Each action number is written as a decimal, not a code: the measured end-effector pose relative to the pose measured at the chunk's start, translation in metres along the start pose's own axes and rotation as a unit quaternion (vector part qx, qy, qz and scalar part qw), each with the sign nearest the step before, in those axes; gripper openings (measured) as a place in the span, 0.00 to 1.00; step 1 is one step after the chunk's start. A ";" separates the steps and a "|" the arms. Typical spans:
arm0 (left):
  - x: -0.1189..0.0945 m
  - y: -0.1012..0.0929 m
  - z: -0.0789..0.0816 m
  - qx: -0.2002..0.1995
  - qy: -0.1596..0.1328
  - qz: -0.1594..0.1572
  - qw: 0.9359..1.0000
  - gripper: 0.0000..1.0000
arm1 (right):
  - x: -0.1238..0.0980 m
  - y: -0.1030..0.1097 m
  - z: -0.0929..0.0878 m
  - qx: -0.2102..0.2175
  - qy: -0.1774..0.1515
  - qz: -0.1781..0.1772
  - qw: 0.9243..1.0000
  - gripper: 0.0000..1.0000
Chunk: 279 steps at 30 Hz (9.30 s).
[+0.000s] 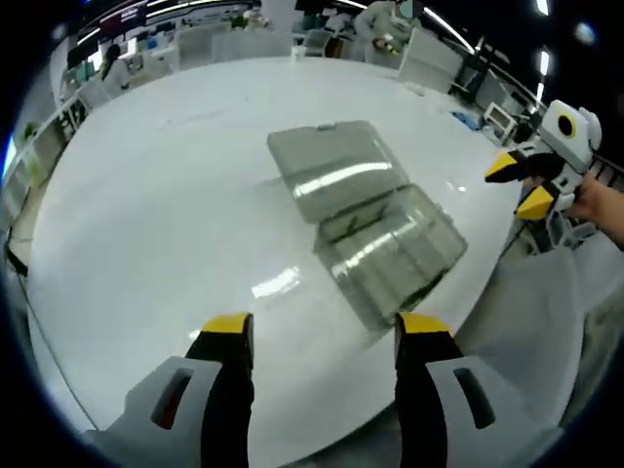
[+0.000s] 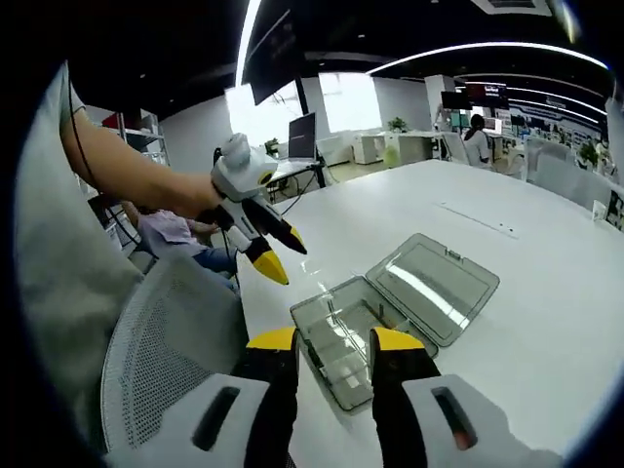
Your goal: Insert the divider into the dual guide fixture by aligning both edges with the guide slots and pushing it downward to the bottom, including one-sided entry, uneven engagement, binding, and posture correction.
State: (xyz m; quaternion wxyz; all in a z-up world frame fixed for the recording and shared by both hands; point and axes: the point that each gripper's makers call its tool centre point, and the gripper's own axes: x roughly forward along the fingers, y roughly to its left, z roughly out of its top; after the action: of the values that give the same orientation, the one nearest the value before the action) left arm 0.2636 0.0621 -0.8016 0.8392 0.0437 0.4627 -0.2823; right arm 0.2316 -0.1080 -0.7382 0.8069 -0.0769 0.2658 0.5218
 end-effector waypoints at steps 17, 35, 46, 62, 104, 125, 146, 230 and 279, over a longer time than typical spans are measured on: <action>0.019 0.011 -0.001 -0.022 0.041 0.032 0.998 0.52 | 0.001 0.003 -0.023 -0.049 0.038 -0.012 0.998 0.44; 0.040 0.015 -0.001 -0.040 0.070 0.052 0.995 0.48 | 0.003 0.013 -0.029 -0.083 0.060 -0.009 0.995 0.50; 0.049 0.023 -0.003 -0.050 0.086 0.067 0.993 0.45 | 0.002 0.015 -0.029 -0.083 0.064 -0.007 0.994 0.52; 0.057 0.031 -0.008 -0.077 0.114 0.088 0.987 0.42 | -0.002 0.015 -0.030 -0.078 0.068 -0.009 0.995 0.53; 0.062 0.044 -0.017 -0.050 0.155 0.140 0.977 0.31 | -0.009 0.015 -0.032 -0.065 0.065 -0.016 0.996 0.54; 0.057 0.045 -0.019 -0.056 0.163 0.103 0.980 0.28 | -0.009 0.016 -0.034 -0.066 0.069 -0.015 0.995 0.54; 0.047 0.044 -0.025 -0.097 0.158 0.070 0.980 0.27 | -0.009 0.018 -0.032 -0.072 0.073 -0.011 0.995 0.55; -0.019 -0.085 0.052 -0.199 -0.074 -0.300 0.930 0.27 | 0.001 0.004 0.046 0.153 -0.085 0.109 0.978 0.55; -0.056 -0.143 0.086 -0.170 -0.128 -0.435 0.875 0.27 | -0.001 0.018 0.097 0.319 -0.168 0.257 0.897 0.60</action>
State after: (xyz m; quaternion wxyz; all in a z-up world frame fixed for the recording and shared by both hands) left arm 0.2311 -0.0623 -0.6813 0.6778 -0.3417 0.3643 -0.5395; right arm 0.2490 -0.0617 -0.6529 0.6583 0.3442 0.2891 0.6038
